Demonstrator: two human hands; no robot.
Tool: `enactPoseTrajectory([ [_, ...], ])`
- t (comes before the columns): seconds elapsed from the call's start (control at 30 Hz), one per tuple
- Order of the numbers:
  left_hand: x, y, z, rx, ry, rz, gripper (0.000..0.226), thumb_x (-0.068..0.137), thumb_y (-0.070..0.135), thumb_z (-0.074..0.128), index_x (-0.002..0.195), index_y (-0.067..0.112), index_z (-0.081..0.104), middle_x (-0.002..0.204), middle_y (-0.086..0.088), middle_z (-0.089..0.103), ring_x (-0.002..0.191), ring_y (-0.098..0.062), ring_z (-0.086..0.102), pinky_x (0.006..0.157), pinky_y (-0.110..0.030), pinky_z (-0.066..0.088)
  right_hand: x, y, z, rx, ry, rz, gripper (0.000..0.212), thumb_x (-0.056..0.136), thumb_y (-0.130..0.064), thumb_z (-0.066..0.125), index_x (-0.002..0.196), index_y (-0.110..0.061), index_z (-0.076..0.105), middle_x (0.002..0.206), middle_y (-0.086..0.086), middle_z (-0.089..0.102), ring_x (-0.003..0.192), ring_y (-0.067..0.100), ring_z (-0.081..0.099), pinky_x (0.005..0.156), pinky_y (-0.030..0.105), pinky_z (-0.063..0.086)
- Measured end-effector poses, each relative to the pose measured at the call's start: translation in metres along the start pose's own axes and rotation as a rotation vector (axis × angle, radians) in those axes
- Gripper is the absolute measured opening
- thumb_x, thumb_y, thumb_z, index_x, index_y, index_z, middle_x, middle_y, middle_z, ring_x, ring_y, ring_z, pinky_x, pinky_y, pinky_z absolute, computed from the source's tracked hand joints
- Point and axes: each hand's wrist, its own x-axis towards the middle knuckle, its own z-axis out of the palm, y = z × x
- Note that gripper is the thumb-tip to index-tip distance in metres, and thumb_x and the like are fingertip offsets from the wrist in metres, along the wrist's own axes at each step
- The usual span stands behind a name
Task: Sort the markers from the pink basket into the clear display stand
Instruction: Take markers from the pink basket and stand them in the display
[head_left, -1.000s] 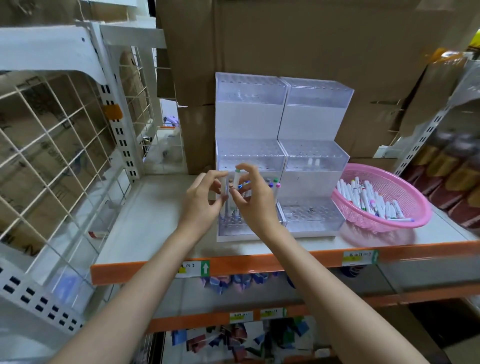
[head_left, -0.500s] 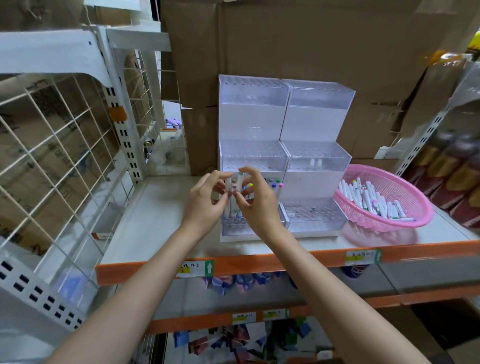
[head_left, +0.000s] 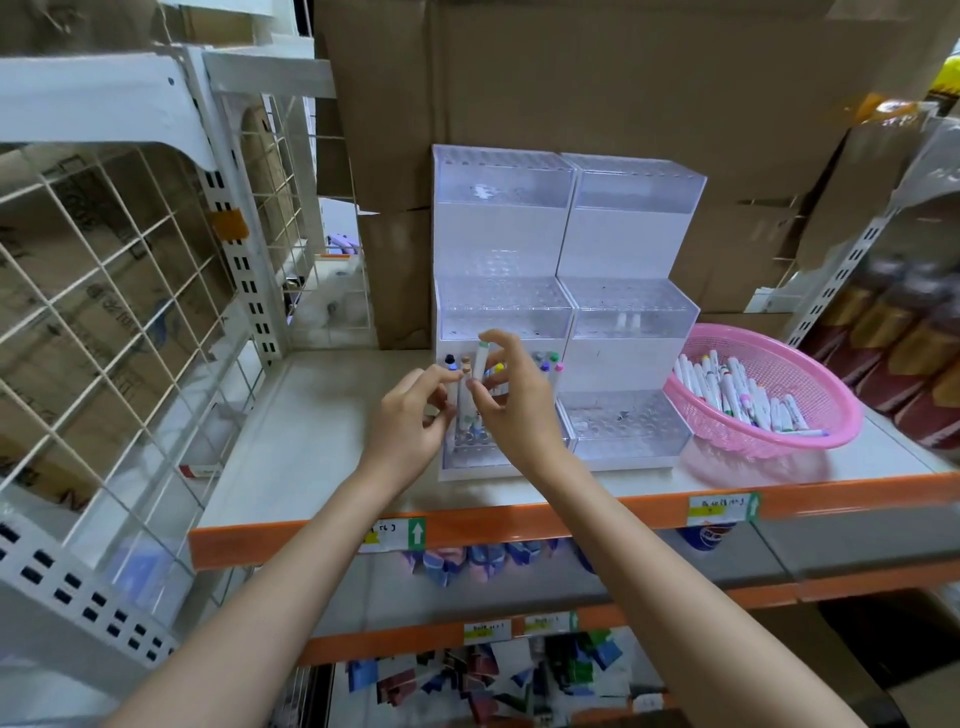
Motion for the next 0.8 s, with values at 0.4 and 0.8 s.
enactPoseTrajectory([
  [0.4,0.002,0.009,-0.01,0.282,-0.049,0.159,0.029,0.082,0.002,0.067,0.11,0.007,0.061,0.093,-0.01,0.061,0.084,-0.028,0.062,0.067,-0.034,0.051,-0.003,-0.004,0.004,-0.02,-0.02,0.001,0.053,0.087,-0.004,0.063,0.118,-0.039,0.039,0.102,-0.001,0.056,0.076,0.014,0.062,0.07,0.043,0.056],
  [0.8,0.001,0.009,-0.026,0.587,0.008,0.317,0.029,0.077,0.008,0.072,0.106,0.009,0.068,0.093,-0.006,0.063,0.083,-0.026,0.061,0.073,-0.035,0.048,-0.006,-0.006,0.005,-0.062,-0.023,0.003,0.046,0.088,-0.004,0.061,0.122,-0.03,0.045,0.098,-0.005,0.053,0.069,0.006,0.056,0.071,0.04,0.055],
])
